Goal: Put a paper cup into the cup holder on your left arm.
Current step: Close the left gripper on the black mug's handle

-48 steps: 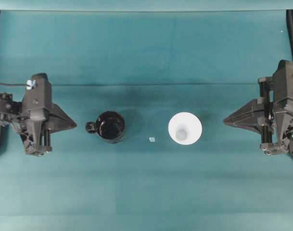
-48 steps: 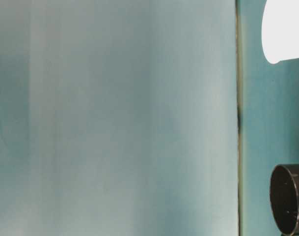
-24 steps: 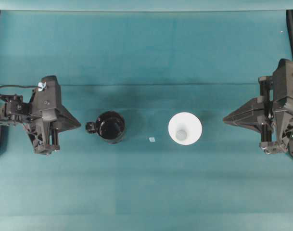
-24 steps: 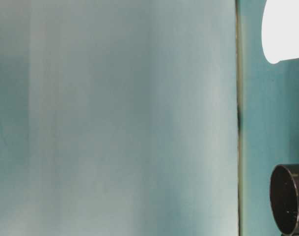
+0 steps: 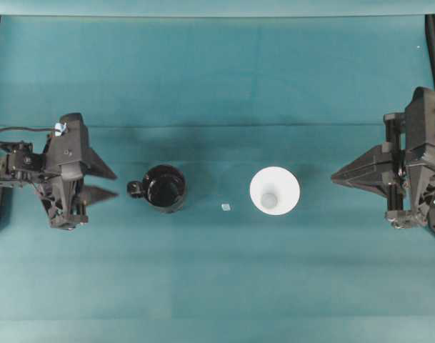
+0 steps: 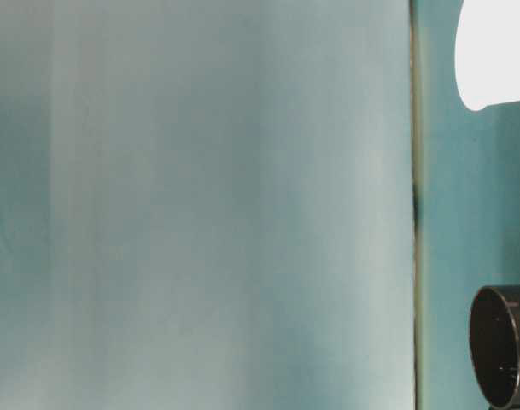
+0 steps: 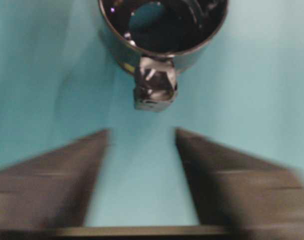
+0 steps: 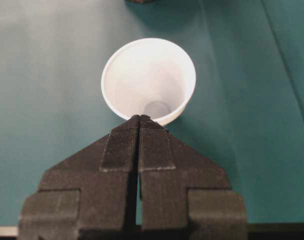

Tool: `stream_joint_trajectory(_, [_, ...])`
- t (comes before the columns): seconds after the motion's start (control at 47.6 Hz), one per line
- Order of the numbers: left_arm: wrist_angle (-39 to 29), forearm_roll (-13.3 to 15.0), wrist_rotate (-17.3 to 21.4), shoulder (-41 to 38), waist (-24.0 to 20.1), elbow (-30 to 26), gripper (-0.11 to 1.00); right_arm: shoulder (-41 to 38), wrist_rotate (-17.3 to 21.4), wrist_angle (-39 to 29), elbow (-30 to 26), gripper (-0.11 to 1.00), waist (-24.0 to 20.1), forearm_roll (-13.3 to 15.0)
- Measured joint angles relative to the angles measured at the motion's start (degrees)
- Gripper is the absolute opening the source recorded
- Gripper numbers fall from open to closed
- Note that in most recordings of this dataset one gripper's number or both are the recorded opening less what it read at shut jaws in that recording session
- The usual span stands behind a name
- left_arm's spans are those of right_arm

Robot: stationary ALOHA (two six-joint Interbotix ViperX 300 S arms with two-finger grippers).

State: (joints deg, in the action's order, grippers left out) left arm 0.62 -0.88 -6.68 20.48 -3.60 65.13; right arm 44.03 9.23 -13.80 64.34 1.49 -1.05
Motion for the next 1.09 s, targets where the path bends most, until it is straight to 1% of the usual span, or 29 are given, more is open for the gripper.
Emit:
stream_joint_trajectory(0.042, [0.1, 0.0, 0.0, -0.4, 0.1, 0.1, 0.90, 0.0, 0.1, 0.0, 0.0, -0.02, 0.0, 0.0])
stream_joint_trajectory(0.084, [0.2, 0.0, 0.0, -0.8, 0.1, 0.1, 0.94, 0.0, 0.0, -0.3, 0.0, -0.02, 0.1, -0.1])
stream_joint_trajectory(0.189, [1.0, 0.1, 0.0, -1.9, 0.3, 0.1, 0.89, -0.1, 0.0, -1.1, 0.0, -0.02, 0.1, 0.0])
stream_joint_trajectory(0.357, [5.6, 0.0, 0.0, -4.4, 0.4, -0.6, 0.90, 0.0, 0.1, -1.8, 0.0, -0.02, 0.1, 0.0])
stream_joint_trajectory(0.462, [7.0, 0.0, 0.0, -6.3, 0.4, -1.8, 0.90, -0.1, 0.1, -1.8, 0.0, -0.02, 0.1, -0.1])
stream_joint_trajectory(0.693, [7.5, 0.1, 0.0, -10.5, 1.1, -4.4, 0.90, 0.0, 0.1, -1.8, 0.0, -0.02, 0.1, -0.1])
stream_joint_trajectory(1.093, [7.5, 0.0, 0.0, -10.7, 1.2, -4.2, 0.90, -0.1, 0.0, -1.9, 0.0, -0.02, 0.1, -0.1])
